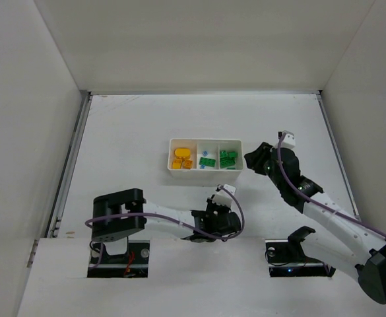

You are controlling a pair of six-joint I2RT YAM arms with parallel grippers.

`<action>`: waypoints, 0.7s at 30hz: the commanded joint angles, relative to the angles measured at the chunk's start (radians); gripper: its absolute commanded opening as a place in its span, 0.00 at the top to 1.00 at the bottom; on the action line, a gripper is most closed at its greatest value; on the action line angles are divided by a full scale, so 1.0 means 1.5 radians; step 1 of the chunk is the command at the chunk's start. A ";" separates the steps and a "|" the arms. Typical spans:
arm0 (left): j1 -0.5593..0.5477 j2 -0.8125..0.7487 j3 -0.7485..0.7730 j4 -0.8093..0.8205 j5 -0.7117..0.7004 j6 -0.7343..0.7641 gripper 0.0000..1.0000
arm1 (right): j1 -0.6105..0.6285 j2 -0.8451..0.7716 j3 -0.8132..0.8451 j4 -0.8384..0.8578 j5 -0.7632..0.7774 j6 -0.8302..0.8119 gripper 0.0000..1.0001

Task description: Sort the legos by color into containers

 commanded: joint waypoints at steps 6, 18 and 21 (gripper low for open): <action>0.047 -0.187 -0.052 -0.005 -0.029 0.063 0.88 | -0.011 -0.001 0.000 0.014 -0.004 0.001 0.54; 0.246 -0.210 0.000 0.120 0.105 0.208 0.84 | 0.002 0.021 0.001 0.022 -0.002 0.010 0.54; 0.284 -0.164 0.041 0.130 0.143 0.236 0.84 | 0.012 0.020 -0.004 0.022 0.001 0.012 0.54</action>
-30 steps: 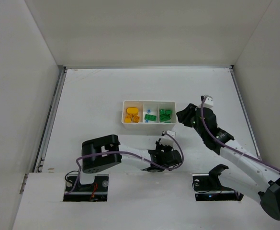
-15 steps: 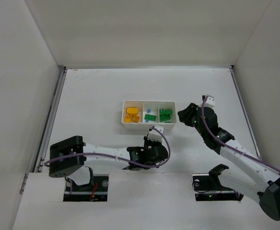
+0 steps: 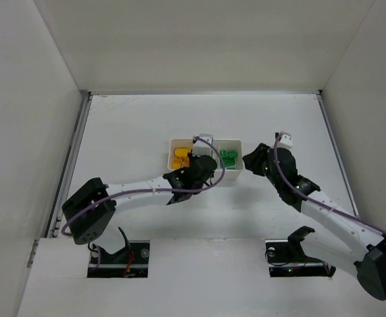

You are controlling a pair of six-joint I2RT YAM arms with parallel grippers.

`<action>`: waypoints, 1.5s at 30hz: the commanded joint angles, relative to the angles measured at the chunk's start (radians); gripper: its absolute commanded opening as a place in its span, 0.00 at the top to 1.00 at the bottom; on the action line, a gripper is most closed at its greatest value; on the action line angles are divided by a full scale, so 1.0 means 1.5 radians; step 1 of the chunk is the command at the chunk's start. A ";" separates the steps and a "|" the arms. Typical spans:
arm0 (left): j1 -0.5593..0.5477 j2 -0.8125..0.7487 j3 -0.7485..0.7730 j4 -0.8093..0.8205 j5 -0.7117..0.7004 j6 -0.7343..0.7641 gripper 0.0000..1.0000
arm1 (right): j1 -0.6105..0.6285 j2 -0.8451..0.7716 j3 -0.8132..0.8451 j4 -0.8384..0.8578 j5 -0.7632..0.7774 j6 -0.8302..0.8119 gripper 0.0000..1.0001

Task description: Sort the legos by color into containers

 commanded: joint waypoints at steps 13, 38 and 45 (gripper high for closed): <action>0.073 -0.069 -0.003 0.058 0.025 0.056 0.03 | 0.020 -0.032 -0.050 0.041 0.008 0.018 0.54; 0.487 -0.541 -0.332 -0.307 0.113 -0.282 0.00 | 0.093 -0.154 -0.123 -0.064 0.141 0.067 0.29; 0.473 -0.486 -0.313 -0.325 0.122 -0.274 0.00 | 0.066 -0.156 -0.130 -0.103 0.176 0.095 0.00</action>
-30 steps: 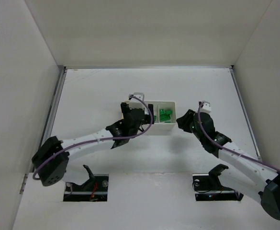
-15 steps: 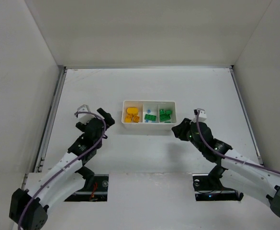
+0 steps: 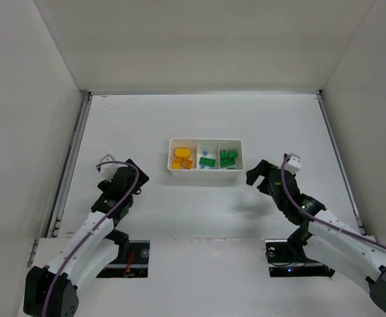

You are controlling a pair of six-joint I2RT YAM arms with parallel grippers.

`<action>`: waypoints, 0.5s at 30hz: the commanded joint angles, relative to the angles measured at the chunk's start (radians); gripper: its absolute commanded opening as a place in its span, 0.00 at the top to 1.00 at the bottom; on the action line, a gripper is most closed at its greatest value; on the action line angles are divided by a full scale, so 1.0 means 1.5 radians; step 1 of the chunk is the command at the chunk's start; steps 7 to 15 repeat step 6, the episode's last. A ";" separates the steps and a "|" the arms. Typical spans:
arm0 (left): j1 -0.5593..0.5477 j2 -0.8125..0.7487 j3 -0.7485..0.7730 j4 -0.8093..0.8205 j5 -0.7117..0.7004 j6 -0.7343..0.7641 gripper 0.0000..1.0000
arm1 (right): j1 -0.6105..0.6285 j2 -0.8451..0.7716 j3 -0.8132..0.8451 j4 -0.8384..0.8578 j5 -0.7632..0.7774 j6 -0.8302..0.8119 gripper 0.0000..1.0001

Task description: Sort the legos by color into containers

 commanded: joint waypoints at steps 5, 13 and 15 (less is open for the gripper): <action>-0.029 0.033 0.002 -0.010 0.031 -0.022 0.00 | -0.021 -0.001 0.003 -0.032 0.056 0.025 0.00; -0.031 0.028 -0.002 -0.005 0.032 -0.017 0.00 | -0.024 -0.001 0.006 -0.038 0.055 0.026 0.00; -0.031 0.028 -0.002 -0.005 0.032 -0.017 0.00 | -0.024 -0.001 0.006 -0.038 0.055 0.026 0.00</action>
